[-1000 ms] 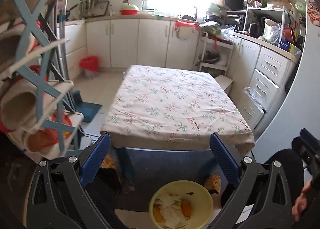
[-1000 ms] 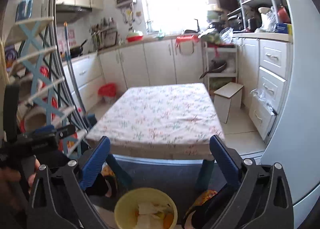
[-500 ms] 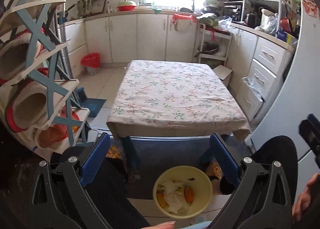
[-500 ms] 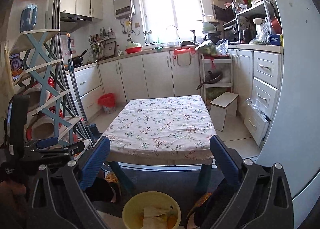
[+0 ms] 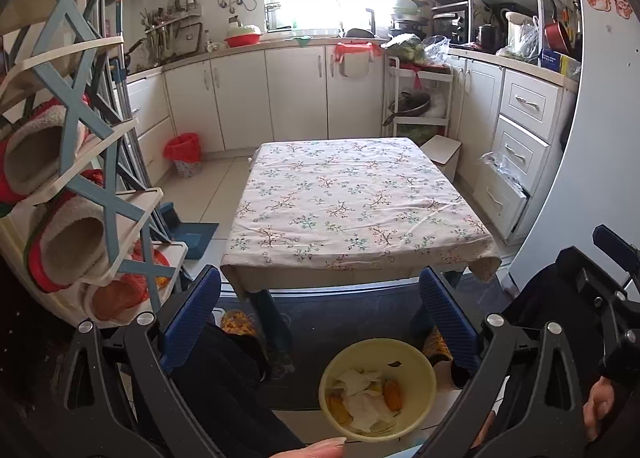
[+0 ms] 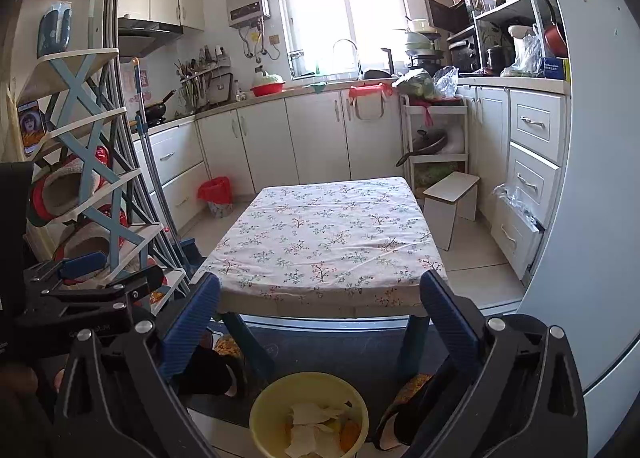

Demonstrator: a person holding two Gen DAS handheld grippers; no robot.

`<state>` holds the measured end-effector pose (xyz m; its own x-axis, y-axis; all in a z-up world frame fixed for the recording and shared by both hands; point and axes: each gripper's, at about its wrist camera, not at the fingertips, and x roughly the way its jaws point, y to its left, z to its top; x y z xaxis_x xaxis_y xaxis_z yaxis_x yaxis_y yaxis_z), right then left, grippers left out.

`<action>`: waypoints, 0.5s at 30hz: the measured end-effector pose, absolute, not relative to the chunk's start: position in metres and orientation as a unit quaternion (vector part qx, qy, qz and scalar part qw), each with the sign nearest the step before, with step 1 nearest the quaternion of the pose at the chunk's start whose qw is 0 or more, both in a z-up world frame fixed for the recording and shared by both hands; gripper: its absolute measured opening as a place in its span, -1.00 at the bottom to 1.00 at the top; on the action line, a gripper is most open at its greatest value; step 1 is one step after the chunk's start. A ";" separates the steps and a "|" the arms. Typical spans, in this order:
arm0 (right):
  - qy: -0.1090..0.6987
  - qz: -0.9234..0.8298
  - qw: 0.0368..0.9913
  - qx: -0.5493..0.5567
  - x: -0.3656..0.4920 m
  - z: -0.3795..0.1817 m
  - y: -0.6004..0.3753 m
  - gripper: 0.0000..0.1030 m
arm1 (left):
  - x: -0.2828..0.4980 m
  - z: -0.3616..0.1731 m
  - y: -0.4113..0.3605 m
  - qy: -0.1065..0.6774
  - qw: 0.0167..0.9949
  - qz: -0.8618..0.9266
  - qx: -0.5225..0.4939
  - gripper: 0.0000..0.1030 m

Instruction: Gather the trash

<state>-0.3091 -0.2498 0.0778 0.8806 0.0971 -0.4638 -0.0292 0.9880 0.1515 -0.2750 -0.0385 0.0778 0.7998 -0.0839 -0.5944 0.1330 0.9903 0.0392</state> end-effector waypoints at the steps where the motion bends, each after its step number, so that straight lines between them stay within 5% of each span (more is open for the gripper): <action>1: 0.243 0.033 0.967 0.071 -0.309 0.078 -0.250 0.86 | -0.274 0.078 -0.038 0.312 0.948 -0.056 0.039 0.85; 15: 0.251 0.030 0.965 0.071 -0.307 0.075 -0.247 0.86 | -0.274 0.077 -0.043 0.310 0.948 -0.046 0.055 0.85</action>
<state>-0.3074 -0.2469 0.0755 0.8721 0.0933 -0.4803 -0.0225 0.9883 0.1511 -0.2744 -0.0428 0.0766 0.8035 -0.0540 -0.5928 0.1217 0.9898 0.0748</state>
